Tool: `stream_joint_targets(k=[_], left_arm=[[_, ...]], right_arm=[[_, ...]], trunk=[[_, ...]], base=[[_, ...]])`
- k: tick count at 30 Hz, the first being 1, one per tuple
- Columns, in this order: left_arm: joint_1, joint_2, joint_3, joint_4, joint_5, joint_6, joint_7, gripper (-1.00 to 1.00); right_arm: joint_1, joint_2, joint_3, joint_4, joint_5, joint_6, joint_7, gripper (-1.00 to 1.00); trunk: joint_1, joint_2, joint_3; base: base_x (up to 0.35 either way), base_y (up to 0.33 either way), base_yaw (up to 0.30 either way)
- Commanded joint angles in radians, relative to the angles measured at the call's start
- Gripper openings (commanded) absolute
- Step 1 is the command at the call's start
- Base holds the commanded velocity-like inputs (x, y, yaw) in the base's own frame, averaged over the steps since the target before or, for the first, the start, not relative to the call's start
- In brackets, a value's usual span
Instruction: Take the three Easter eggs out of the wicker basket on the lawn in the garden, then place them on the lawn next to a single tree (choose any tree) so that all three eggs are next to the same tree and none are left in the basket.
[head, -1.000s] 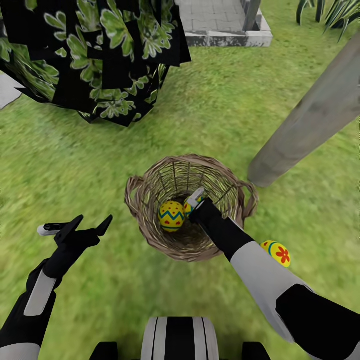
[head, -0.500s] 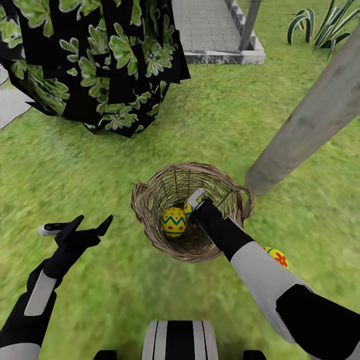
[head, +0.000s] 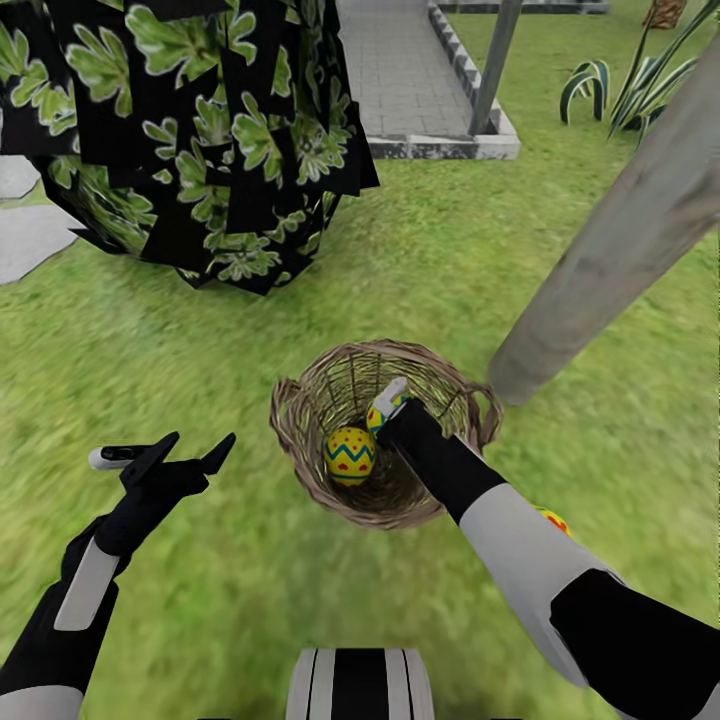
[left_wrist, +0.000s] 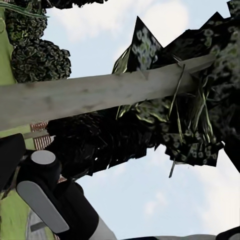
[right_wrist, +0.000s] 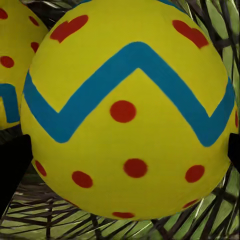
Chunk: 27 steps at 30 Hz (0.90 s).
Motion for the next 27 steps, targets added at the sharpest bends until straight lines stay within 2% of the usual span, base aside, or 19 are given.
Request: stream_joint_targets(k=[1, 4, 7, 11, 13, 15, 18, 22, 24, 26, 27], left_arm=[[0.000, 0.001, -0.001, 0.000, 0.003, 0.010, -0.002, 1.00], [-0.001, 0.003, 0.001, 0.000, 0.004, 0.011, -0.004, 1.00], [0.000, 0.007, 0.003, 0.000, 0.005, 0.013, -0.005, 1.00], [-0.001, 0.010, 0.003, 0.000, 0.005, 0.015, -0.004, 1.00], [-0.001, 0.010, 0.003, -0.002, 0.005, 0.015, -0.004, 1.00], [-0.001, 0.009, 0.002, -0.002, 0.005, 0.015, -0.004, 1.00], [0.000, 0.009, 0.002, -0.002, 0.005, 0.015, -0.004, 1.00], [0.000, 0.009, 0.001, -0.002, 0.003, 0.015, -0.003, 1.00], [0.000, 0.009, 0.002, -0.001, 0.003, 0.015, -0.003, 1.00], [0.000, 0.009, 0.002, 0.000, 0.003, 0.015, -0.003, 1.00], [0.000, 0.009, 0.001, 0.000, 0.003, 0.015, -0.003, 1.00]], right_arm=[[0.001, 0.000, 0.001, -0.002, 0.011, 0.004, 0.009, -1.00], [0.004, 0.001, 0.000, -0.021, 0.010, 0.006, 0.010, -1.00], [0.006, 0.002, 0.001, -0.077, 0.008, 0.070, 0.011, -1.00], [0.007, 0.003, 0.001, -0.097, 0.006, 0.089, 0.014, -1.00], [0.007, 0.001, 0.001, -0.098, 0.006, 0.093, 0.065, -1.00], [0.007, -0.006, 0.000, -0.118, 0.007, 0.126, 0.191, -1.00], [0.007, -0.010, -0.004, -0.156, 0.007, 0.131, 0.256, -1.00], [0.017, -0.038, -0.106, -0.266, 0.006, 0.152, 0.267, -1.00], [0.058, -0.049, -0.137, -0.360, 0.007, 0.163, 0.279, -1.00], [0.115, -0.055, -0.156, -0.476, 0.009, 0.166, 0.339, -1.00], [0.130, -0.065, -0.173, -0.498, 0.008, 0.167, 0.361, -1.00]], trunk=[[-0.001, 0.000, 0.003], [-0.002, 0.001, 0.015], [-0.003, 0.001, 0.027], [-0.005, 0.002, 0.042], [-0.006, 0.003, 0.050], [-0.007, 0.003, 0.058], [-0.008, 0.004, 0.069], [-0.010, 0.005, 0.085], [-0.011, 0.005, 0.092], [-0.012, 0.006, 0.100], [-0.012, 0.006, 0.104]], base=[[-0.243, 0.000, 0.000], [-0.099, 0.000, 0.000], [-0.008, 0.000, 0.000], [0.000, 0.000, 0.000], [-0.170, 0.000, 0.000], [-0.324, 0.000, 0.000], [-0.139, 0.000, 0.000], [-0.004, 0.000, 0.000], [0.000, 0.000, 0.000], [0.000, 0.000, 0.000], [0.000, 0.000, 0.000]])
